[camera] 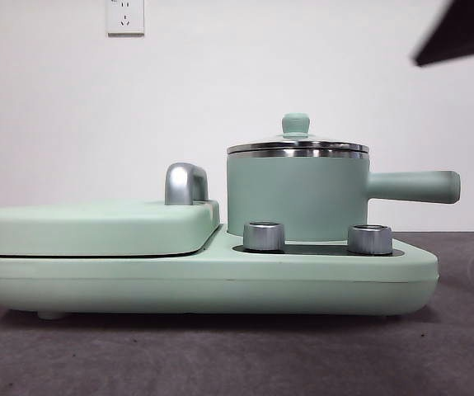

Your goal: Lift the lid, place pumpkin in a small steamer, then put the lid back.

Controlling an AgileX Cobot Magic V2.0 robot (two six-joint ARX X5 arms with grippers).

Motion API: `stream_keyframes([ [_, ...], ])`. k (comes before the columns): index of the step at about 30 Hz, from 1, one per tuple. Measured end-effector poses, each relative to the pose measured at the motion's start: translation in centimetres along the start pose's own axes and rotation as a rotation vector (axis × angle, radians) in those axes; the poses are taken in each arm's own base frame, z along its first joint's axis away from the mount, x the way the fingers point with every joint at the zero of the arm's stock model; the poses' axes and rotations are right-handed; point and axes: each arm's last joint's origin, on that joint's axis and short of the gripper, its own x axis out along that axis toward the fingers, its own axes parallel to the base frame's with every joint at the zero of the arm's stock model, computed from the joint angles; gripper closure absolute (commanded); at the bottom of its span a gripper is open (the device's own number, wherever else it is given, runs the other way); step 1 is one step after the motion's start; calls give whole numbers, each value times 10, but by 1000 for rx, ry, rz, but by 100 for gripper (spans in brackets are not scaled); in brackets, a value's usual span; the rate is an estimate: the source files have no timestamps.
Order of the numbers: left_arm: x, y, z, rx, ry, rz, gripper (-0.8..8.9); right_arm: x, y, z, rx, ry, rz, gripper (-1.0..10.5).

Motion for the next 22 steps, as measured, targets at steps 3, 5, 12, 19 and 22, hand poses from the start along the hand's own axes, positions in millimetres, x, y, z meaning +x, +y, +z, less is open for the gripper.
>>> stream_keyframes([
  [3,0,0,0,0,0,0,807,-16,-6,-24,8,-64,-97,927],
  [5,0,0,0,0,0,0,807,-25,-6,-38,7,-100,-138,927],
  [12,0,0,0,0,0,0,807,-44,-1,-82,7,-167,-241,927],
  [19,0,0,0,0,-1,0,807,-45,3,-117,71,-174,-326,927],
  [22,0,0,0,0,-1,0,807,-49,3,-116,76,-192,-363,927],
])
